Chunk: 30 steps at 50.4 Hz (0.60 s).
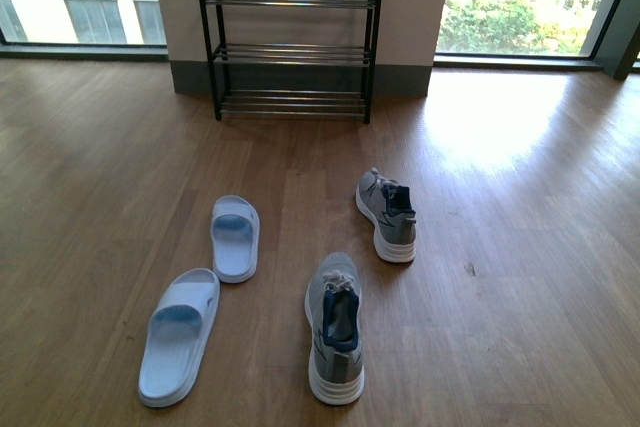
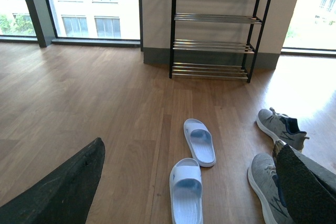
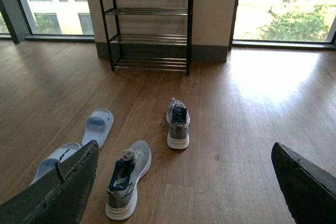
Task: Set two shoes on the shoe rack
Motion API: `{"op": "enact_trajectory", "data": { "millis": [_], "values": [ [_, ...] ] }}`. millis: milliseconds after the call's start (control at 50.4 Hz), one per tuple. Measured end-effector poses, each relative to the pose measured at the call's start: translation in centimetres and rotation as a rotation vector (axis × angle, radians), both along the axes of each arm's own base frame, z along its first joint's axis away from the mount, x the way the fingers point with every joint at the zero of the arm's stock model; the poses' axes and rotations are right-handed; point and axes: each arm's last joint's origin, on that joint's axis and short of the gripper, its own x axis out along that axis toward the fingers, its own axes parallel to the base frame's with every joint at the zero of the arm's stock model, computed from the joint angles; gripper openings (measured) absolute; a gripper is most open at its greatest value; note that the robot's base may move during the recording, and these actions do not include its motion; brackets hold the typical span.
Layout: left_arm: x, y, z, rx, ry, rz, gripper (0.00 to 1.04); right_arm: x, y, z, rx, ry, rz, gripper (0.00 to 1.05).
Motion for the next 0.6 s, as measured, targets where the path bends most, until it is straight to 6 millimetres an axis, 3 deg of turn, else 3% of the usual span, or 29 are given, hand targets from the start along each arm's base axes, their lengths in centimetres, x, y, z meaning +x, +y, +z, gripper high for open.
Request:
{"op": "enact_trajectory", "data": {
  "millis": [595],
  "values": [
    [0.0, 0.0, 0.0, 0.0, 0.0, 0.0, 0.95, 0.0, 0.0, 0.0, 0.0, 0.0, 0.0, 0.96]
  ]
}}
